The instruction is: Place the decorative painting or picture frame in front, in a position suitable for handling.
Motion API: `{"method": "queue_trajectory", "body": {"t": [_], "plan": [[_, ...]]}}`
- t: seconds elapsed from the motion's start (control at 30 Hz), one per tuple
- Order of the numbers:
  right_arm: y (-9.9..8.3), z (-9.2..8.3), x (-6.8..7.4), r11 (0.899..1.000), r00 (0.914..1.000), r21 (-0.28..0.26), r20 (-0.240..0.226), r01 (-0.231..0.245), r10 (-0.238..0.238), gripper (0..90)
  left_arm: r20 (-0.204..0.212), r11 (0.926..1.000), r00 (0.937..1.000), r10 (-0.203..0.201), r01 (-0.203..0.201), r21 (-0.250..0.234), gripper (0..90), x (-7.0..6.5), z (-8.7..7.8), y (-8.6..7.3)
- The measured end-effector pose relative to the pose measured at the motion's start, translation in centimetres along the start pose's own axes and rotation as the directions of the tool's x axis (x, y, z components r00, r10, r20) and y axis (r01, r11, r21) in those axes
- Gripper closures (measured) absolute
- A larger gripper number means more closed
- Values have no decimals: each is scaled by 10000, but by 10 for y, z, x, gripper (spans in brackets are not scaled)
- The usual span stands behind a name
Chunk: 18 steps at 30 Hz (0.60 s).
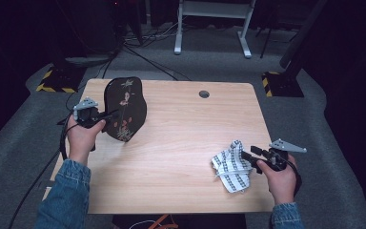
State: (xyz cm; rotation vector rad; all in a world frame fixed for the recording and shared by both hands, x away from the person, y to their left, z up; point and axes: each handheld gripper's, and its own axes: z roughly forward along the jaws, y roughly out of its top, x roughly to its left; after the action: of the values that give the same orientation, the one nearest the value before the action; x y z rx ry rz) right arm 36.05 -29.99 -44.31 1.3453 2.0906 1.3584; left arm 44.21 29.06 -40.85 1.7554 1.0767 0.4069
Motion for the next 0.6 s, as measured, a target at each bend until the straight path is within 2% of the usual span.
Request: {"method": "queue_trajectory", "body": {"t": [0.1, 0.23, 0.37, 0.6], "plan": [[1, -4, 0, 10000, 10000, -82, 23, 20, -19, 442, -3, 10000, 10000, 68, -68, -64, 804, -1, 0, 0], [1, -9, 0, 9997, 10000, -240, 4, -59, 59, 443, -42, 9971, 9972, 747, -747, -125, 805, -10, 1, 2], [2, -9, 0, 9997, 10000, -249, 18, -37, 37, 446, 35, 9967, 9970, 771, -770, -254, 807, -17, 0, 4], [6, -11, 5, 9996, 9999, -238, -9, 146, -146, 446, 539, 9965, 9951, 830, -831, 14, 807, -37, -4, 12]]}}
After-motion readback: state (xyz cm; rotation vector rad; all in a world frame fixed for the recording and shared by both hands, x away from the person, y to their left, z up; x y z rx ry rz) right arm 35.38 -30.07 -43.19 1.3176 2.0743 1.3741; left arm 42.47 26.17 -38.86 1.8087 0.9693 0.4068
